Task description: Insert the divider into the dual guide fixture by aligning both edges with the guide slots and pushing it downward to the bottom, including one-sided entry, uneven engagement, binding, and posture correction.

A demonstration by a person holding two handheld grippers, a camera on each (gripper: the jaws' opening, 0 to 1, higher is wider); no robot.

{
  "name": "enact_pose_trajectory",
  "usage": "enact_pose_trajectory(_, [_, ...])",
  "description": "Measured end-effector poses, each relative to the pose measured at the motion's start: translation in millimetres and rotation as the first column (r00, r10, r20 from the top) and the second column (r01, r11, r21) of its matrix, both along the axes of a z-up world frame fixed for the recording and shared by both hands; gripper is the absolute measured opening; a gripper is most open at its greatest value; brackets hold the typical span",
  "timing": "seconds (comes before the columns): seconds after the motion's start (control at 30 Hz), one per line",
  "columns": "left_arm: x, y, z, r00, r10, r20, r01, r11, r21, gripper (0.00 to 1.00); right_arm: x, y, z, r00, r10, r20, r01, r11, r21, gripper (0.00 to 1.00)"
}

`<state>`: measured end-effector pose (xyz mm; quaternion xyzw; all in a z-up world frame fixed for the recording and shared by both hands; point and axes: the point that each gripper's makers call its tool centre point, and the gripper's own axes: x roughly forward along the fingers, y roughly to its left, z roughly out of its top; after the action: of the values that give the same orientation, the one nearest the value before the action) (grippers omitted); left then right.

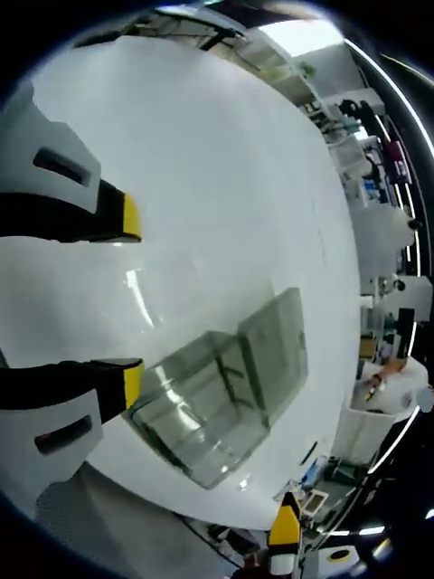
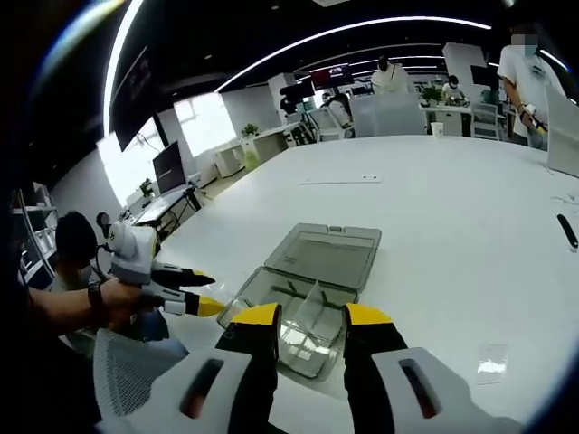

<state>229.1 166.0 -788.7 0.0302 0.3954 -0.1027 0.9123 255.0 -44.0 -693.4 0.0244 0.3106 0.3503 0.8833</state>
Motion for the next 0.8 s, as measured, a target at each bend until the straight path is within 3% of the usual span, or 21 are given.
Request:
enact_pose_trajectory(0.23, [-1.9, -0.7, -8.9, 0.999, -0.015, -0.048, 0.018, 0.998, 0.059, 0.44, -6.0, 3.2, -3.7, 1.000, -0.006, -0.013, 0.007, 1.000, 0.006, 0.23])
enact_pose_trajectory(0.8, [-5.6, -4.3, -24.0, 0.995, 0.017, -0.099, -0.013, 0.999, 0.046, 0.42, -4.1, -1.7, -5.7, 0.999, -0.035, -0.010, 0.035, 0.999, 0.007, 0.23])
